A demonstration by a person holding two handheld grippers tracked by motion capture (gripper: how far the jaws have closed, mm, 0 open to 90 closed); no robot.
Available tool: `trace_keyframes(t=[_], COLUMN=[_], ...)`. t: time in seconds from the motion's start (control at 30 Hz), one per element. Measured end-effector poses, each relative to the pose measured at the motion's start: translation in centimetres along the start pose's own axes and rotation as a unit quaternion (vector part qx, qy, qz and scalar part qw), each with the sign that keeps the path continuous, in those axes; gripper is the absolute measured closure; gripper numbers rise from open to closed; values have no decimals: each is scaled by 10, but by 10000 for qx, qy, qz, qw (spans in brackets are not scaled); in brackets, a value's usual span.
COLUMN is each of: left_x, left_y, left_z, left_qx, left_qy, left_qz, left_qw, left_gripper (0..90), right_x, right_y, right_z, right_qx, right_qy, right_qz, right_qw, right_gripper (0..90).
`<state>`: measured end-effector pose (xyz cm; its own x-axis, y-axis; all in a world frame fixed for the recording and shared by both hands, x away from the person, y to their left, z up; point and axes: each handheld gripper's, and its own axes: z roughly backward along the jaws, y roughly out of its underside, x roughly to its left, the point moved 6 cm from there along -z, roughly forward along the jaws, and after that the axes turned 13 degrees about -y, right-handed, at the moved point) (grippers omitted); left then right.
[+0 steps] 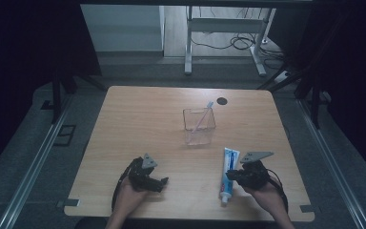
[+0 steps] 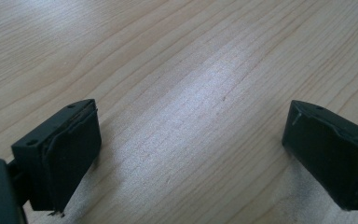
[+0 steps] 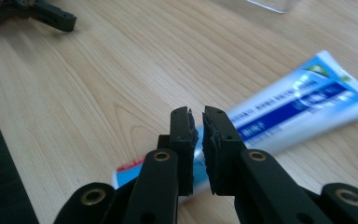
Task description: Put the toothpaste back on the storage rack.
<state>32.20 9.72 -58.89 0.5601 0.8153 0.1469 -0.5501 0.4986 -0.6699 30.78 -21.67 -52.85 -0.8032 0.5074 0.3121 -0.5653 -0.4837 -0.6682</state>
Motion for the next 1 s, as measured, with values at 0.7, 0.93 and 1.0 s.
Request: trace_keyframes(t=[0.7, 0.93, 1.0], left_x=[0, 0, 0], left_y=[0, 0, 0], left_z=[0, 0, 0], left_qx=[-1, 0, -1], left_qy=[1, 1, 2], left_qz=[6, 4, 3], left_qw=[10000, 10000, 10000], left_gripper=[45, 45, 45], right_x=[5, 1, -1], right_y=[7, 12, 13], right_z=[-22, -15, -12], right_qx=[295, 327, 341], right_qy=[-250, -233, -214], right_qz=[-22, -87, -109], right_qw=[9993, 9992, 9991], right_gripper=[825, 815, 810])
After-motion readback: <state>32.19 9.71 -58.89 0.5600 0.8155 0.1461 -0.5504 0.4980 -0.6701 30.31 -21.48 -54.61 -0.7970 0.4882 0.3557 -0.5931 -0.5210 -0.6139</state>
